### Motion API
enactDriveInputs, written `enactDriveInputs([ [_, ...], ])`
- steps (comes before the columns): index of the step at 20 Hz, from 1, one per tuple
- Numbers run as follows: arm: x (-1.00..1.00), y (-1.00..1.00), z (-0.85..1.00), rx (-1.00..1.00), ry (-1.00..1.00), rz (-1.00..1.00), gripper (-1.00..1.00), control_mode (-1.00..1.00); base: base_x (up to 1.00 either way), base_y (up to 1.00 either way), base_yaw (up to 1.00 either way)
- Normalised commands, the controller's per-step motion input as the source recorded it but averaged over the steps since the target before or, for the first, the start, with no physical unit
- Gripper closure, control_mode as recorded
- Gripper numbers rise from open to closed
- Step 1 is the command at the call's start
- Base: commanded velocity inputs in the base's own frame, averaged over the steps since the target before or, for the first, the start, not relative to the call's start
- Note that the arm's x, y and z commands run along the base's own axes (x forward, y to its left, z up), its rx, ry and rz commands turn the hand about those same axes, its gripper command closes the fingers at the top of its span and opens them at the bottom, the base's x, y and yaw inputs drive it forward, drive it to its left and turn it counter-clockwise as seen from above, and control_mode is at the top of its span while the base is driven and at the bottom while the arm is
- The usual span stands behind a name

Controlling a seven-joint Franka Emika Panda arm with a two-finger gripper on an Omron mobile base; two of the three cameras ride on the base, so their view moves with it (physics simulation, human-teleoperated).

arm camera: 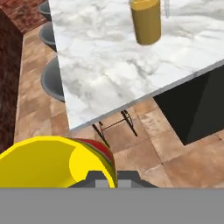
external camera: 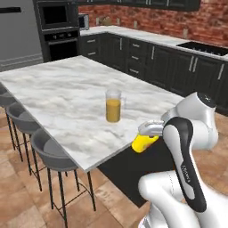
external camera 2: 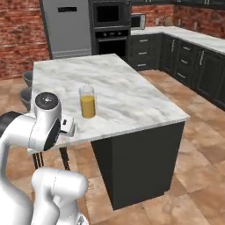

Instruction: Place the pitcher and cup on the dining counter for serving.

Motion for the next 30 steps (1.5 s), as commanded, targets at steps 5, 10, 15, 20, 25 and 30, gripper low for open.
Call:
enactDriveInputs([
  [5,0.0,0.0,0.0,0.0,0.0,0.0,1.0,1.0,0.7,0.0,0.67],
  [10,0.0,0.0,0.0,0.0,0.0,0.0,1.0,1.0,0.65,0.0,0.46],
  [15,0.08,0.05,0.0,0.0,0.0,-0.03,1.0,-1.0,0.36,0.12,0.05],
  [20,0.54,0.07,0.0,0.01,0.06,-0.39,1.0,-1.0,0.0,0.0,0.0],
  [25,0.75,-0.05,-0.02,0.03,0.15,-0.45,1.0,-1.0,0.0,0.0,0.0],
  [30,0.99,-0.34,0.0,0.09,0.2,-0.23,1.0,-1.0,0.0,0.0,0.0],
])
